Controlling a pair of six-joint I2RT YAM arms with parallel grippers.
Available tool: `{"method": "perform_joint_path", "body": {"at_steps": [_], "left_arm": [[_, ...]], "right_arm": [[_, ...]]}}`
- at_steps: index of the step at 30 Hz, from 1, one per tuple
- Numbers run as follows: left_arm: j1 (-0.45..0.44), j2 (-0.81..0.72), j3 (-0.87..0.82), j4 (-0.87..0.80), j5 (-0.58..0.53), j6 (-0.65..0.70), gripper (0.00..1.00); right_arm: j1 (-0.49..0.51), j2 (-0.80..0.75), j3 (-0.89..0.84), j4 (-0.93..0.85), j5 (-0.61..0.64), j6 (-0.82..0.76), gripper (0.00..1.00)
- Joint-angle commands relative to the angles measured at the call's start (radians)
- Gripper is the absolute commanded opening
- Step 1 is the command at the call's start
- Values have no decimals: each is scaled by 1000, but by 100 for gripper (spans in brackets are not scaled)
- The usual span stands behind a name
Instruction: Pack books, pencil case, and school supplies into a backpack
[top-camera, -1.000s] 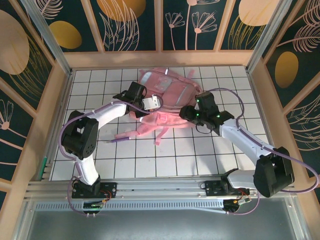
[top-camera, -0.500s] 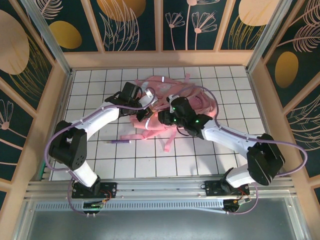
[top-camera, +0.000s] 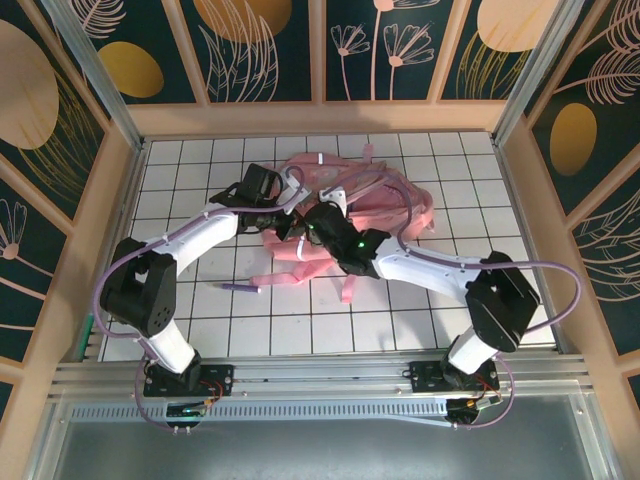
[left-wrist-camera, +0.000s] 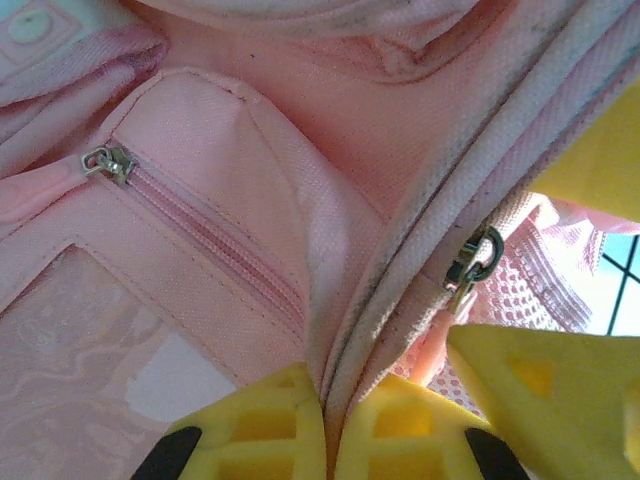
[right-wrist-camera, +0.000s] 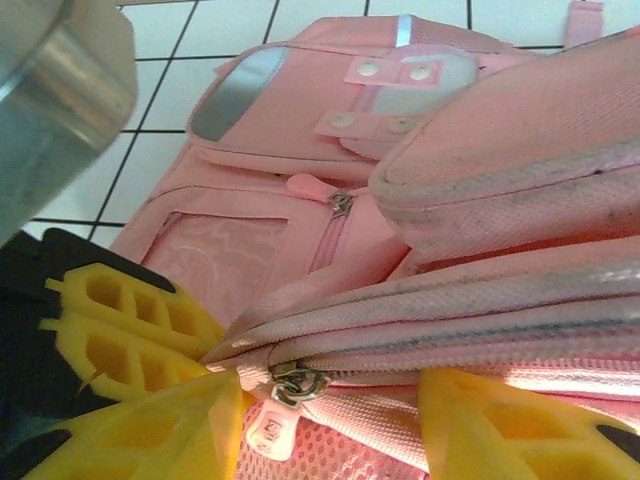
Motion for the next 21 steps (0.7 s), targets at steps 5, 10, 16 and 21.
{"method": "perform_joint_path", "body": {"at_steps": [5, 10, 16, 21], "left_arm": [[-27, -53, -5, 114, 235, -18, 0], [-27, -33, 3, 106, 225, -17, 0], [-28, -25, 5, 105, 179, -19, 0], [-28, -6, 24, 102, 173, -44, 0]], "right_arm": [[-53, 83, 96, -141, 25, 42, 39], [-166, -22, 43, -137, -208, -10, 7], [-299, -123, -16, -134, -327, -141, 0], [-332, -151, -5, -156, -421, -236, 1]]}}
